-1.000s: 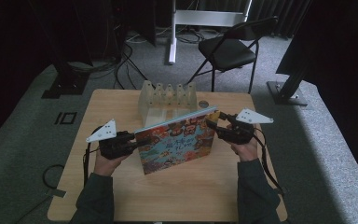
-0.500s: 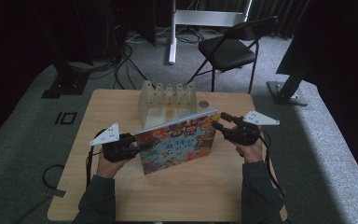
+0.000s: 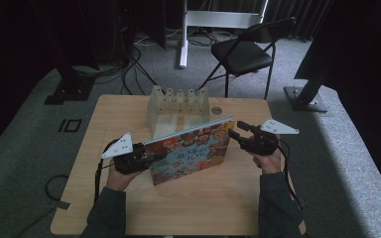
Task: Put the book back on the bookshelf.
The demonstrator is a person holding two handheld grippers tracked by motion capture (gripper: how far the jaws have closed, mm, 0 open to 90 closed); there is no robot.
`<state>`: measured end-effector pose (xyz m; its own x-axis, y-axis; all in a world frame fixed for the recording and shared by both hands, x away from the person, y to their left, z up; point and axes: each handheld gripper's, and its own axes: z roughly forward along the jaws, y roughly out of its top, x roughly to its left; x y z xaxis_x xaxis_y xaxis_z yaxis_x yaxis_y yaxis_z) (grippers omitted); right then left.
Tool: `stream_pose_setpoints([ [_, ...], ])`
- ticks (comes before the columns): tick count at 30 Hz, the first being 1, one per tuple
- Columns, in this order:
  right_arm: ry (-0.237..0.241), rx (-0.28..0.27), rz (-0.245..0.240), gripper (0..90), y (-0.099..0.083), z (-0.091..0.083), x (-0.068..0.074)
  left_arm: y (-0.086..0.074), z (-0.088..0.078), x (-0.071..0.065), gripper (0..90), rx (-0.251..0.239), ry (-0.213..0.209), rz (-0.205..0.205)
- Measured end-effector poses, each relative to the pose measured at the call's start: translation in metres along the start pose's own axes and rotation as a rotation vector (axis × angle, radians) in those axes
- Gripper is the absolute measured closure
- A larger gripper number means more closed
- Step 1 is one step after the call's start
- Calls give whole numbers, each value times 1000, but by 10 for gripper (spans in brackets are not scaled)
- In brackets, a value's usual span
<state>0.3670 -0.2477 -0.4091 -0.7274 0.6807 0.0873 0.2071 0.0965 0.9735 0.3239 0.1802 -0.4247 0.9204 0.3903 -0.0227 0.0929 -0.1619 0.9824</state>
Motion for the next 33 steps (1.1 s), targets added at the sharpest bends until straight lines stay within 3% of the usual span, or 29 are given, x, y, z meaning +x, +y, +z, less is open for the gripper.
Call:
stream_pose_setpoints([
  [19,-23,41,-3,439,-10,-3,-5,-1,11,-4,669,-31,13,6],
  [33,-49,56,11,437,-19,-6,-10,-1,20,-7,716,-42,35,30],
])
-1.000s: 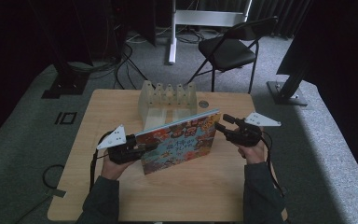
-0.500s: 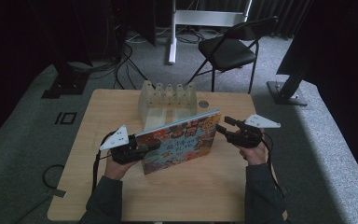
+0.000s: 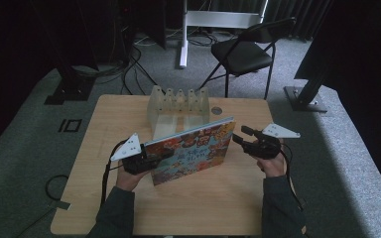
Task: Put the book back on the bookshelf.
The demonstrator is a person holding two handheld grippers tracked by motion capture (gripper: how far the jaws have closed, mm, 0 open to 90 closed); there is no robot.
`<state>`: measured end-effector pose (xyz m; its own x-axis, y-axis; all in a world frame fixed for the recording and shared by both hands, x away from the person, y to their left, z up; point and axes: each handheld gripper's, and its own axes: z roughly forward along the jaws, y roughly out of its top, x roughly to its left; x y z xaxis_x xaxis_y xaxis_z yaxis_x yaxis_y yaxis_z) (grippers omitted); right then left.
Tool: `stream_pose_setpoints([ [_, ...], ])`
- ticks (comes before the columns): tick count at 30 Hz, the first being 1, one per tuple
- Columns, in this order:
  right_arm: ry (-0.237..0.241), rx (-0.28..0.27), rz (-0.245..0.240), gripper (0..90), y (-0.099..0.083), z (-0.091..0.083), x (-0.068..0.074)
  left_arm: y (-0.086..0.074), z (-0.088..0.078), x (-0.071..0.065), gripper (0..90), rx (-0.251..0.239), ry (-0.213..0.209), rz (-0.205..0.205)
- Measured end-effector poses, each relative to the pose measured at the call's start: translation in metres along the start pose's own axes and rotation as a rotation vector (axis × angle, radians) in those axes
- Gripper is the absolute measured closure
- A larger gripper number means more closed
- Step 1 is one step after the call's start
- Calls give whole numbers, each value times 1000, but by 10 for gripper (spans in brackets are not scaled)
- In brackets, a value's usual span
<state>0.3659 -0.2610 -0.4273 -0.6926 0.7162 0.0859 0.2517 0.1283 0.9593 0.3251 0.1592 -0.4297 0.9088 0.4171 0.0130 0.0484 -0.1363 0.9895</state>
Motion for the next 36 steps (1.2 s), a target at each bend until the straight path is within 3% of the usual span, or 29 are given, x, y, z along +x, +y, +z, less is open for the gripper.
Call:
stream_pose_setpoints([
  [19,-15,12,20,438,-11,-3,-6,-1,9,-4,746,-23,-17,7],
  [23,-14,15,23,438,-12,-3,-6,-2,10,-6,765,-33,-1,15],
  [36,-29,23,33,438,-17,-3,-9,0,11,-24,802,-13,61,95],
])
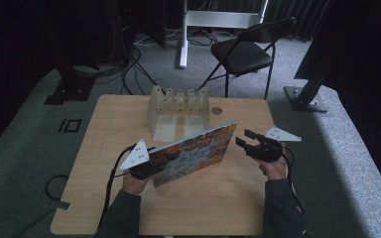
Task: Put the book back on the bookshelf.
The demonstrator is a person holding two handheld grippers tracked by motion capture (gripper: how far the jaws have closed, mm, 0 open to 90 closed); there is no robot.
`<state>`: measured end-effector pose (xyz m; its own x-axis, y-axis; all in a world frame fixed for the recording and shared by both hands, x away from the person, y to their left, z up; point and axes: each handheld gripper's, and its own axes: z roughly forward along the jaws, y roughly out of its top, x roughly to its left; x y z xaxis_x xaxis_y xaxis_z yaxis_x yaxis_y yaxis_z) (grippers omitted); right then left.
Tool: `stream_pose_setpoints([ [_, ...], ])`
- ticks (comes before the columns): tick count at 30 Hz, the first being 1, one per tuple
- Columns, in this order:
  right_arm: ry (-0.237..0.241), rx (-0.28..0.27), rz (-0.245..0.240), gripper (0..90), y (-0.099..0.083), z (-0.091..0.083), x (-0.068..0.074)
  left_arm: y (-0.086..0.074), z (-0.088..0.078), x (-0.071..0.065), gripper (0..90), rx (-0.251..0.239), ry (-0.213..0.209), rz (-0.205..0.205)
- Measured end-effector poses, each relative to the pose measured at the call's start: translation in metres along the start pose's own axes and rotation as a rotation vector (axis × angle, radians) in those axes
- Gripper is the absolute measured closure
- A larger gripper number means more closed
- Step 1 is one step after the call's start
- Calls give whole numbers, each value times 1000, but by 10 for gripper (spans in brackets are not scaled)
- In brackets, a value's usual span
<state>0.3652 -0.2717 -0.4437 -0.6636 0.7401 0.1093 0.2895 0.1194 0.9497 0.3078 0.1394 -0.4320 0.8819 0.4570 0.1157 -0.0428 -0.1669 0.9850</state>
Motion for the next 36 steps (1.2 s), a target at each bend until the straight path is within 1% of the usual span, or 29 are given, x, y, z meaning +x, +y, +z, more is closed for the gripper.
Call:
stream_pose_setpoints([
  [5,-10,6,2,438,-3,-1,-2,0,0,-2,805,-3,19,-13],
  [6,-14,9,3,438,-4,-1,-2,-1,1,-3,805,-6,31,-29],
  [8,-27,21,1,438,-7,-1,-3,-2,1,-3,805,-13,40,-40],
  [14,-49,47,-5,438,-14,0,-5,-5,2,-8,802,-51,83,-78],
  [17,-60,60,-3,438,-18,-1,-6,-7,2,-10,799,-64,90,-80],
  [21,-67,72,-1,437,-23,-1,-8,-9,2,-9,793,-76,84,-79],
  [24,-73,84,0,437,-27,-1,-8,-11,2,-8,786,-84,74,-86],
  [29,-86,104,-3,429,-34,0,-9,-18,4,-8,760,-73,63,-97],
  [32,-91,112,3,419,-38,0,-9,-21,4,-7,744,-81,56,-105],
  [36,-94,120,10,415,-42,-1,-10,-27,5,-5,735,-71,58,-110],
])
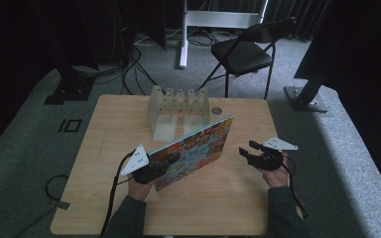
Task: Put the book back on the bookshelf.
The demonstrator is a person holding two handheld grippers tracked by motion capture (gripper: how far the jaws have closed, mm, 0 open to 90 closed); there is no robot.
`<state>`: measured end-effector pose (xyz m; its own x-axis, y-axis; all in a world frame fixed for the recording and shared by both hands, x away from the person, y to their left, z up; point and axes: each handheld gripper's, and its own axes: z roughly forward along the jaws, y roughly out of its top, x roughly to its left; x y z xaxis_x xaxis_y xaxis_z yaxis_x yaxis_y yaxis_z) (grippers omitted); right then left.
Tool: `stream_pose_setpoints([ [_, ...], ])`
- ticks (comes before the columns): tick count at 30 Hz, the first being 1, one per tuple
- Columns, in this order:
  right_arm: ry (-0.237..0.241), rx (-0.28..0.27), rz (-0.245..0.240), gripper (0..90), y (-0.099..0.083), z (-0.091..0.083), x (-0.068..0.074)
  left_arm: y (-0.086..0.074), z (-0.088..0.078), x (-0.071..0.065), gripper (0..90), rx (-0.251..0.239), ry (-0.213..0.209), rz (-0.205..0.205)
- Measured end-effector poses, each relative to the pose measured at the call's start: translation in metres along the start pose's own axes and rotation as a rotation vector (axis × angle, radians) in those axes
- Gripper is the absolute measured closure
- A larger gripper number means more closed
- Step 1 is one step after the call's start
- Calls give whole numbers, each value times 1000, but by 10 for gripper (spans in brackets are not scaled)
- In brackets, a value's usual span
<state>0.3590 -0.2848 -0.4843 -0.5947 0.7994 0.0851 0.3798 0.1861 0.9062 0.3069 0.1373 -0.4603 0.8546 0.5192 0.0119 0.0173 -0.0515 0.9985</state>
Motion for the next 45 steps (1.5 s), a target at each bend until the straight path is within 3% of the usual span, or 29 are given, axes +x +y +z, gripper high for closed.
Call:
stream_pose_setpoints([
  [6,1,7,5,413,-4,1,-1,-8,1,1,711,2,4,-12],
  [7,1,7,5,413,-4,1,-1,-13,1,2,711,-4,7,-32],
  [10,14,35,13,395,-9,4,0,-17,1,3,706,2,5,-38],
  [25,-30,107,15,344,-25,10,-2,-31,2,5,683,27,-1,-73],
  [37,-38,119,28,348,-32,9,-8,-40,3,4,684,49,2,-60],
  [45,-45,136,22,349,-35,9,-10,-46,4,3,706,55,-18,-64],
])
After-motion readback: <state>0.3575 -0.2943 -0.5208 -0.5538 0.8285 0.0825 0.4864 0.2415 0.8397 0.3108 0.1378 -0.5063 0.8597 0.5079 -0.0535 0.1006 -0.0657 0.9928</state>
